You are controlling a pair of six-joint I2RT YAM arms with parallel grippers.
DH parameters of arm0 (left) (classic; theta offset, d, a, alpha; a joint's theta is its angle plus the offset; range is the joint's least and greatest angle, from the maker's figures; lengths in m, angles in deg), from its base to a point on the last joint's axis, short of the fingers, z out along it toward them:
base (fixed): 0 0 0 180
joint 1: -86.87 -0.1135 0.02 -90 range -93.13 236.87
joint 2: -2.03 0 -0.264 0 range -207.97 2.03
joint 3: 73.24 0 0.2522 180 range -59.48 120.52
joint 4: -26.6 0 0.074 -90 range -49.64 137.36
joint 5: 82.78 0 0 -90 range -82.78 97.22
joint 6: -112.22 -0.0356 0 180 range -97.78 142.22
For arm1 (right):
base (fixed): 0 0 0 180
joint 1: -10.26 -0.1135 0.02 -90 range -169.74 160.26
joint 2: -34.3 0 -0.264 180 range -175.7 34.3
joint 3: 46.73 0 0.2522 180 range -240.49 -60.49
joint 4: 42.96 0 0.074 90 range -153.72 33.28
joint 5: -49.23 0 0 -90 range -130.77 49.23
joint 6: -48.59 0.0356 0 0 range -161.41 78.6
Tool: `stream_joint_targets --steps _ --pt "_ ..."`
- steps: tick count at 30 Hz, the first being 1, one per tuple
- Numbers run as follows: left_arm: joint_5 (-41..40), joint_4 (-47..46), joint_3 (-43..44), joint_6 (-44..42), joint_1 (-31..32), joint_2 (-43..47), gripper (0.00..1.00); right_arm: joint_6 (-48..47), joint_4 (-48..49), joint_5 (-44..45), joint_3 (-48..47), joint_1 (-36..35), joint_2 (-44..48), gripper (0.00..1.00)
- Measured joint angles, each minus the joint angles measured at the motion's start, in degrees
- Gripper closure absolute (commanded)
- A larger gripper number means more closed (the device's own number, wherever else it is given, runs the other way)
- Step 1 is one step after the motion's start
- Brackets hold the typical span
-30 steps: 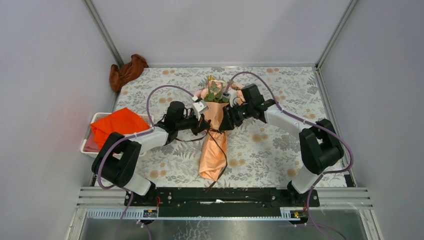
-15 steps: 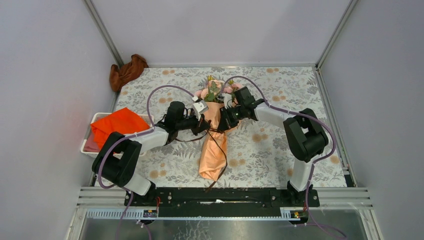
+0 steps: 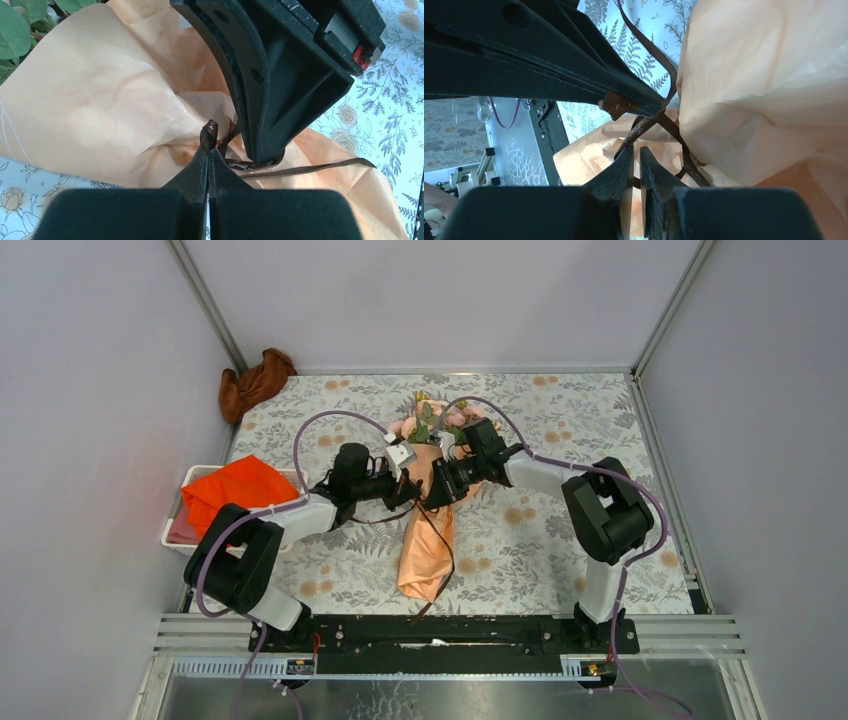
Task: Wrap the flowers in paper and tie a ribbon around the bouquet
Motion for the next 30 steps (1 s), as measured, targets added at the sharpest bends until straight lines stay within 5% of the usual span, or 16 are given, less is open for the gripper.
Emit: stream_joint_targets --steps 18,30 --pt "-0.02 -0.26 -0.28 -0.02 0.00 0.00 1.00 3.54 5.16 0.68 1.07 -1.62 -1.14 0.67" --pt "-0.04 -0.26 -0.28 -0.42 0.00 0.00 1.00 3.48 4.22 5.86 1.11 -2.93 -1.16 0.74"
